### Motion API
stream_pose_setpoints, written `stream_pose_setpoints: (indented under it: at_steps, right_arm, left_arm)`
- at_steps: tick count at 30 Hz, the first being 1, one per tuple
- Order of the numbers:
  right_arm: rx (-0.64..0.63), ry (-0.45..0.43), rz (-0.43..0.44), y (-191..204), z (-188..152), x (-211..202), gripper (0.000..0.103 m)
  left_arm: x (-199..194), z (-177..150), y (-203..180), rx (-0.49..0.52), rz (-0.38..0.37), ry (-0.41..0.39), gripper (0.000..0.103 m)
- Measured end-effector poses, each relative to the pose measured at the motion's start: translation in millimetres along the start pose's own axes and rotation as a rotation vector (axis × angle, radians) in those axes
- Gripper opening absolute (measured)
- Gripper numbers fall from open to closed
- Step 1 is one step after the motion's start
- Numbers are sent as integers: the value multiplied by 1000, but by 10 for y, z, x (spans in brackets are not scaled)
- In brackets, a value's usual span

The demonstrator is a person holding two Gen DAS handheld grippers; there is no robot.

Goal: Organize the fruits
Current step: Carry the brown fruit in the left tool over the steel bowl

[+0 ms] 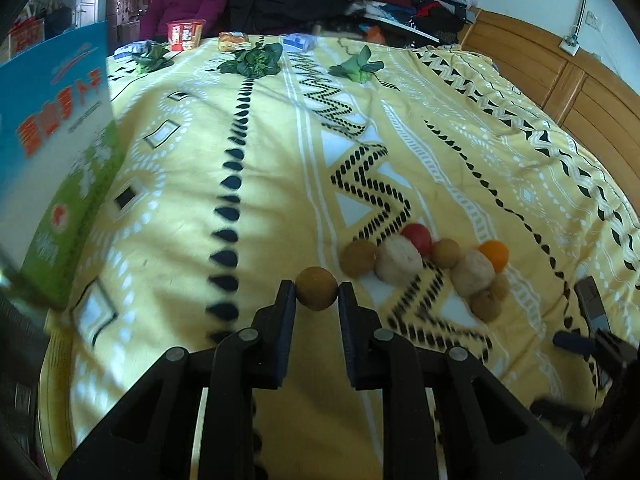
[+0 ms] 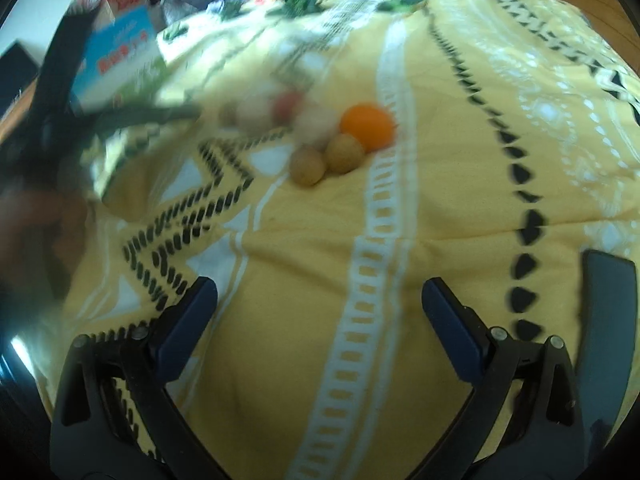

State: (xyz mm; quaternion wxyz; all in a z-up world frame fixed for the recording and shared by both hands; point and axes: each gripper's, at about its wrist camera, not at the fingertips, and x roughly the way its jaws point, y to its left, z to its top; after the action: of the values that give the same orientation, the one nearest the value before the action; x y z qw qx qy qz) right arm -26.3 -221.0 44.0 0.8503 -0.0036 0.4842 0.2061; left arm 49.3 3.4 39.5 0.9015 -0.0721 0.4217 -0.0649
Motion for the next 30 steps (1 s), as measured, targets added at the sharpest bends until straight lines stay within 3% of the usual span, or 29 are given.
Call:
stream_pose_setpoints:
  at_steps: [1, 3, 5, 12, 20, 21, 23, 30]
  right_arm:
    - [18, 7, 14, -35, 27, -29, 94]
    - [23, 3, 26, -56, 104, -67, 59]
    - [42, -12, 57, -84, 227, -58, 49]
    - [132, -2, 148, -278, 578, 256, 38]
    - [223, 22, 245, -371, 609, 498, 38]
    - [242, 14, 255, -391, 594, 477, 33]
    - [250, 1, 257, -408, 588, 421, 24]
    - [103, -134, 155, -92, 621, -155, 24]
  left_arm:
    - [-60, -68, 13, -11, -4, -2, 21]
    - [-142, -156, 29, -30, -4, -5, 21]
    - [-215, -212, 25, -39, -14, -11, 21]
    - [-296, -269, -95, -20, -59, -9, 21]
    - [-274, -275, -186, -24, -89, -13, 21]
    - [-290, -271, -194, -23, -88, -16, 21]
    - [-348, -262, -201, -25, -86, -28, 21]
    - [-770, -136, -167, -35, -78, -115, 21]
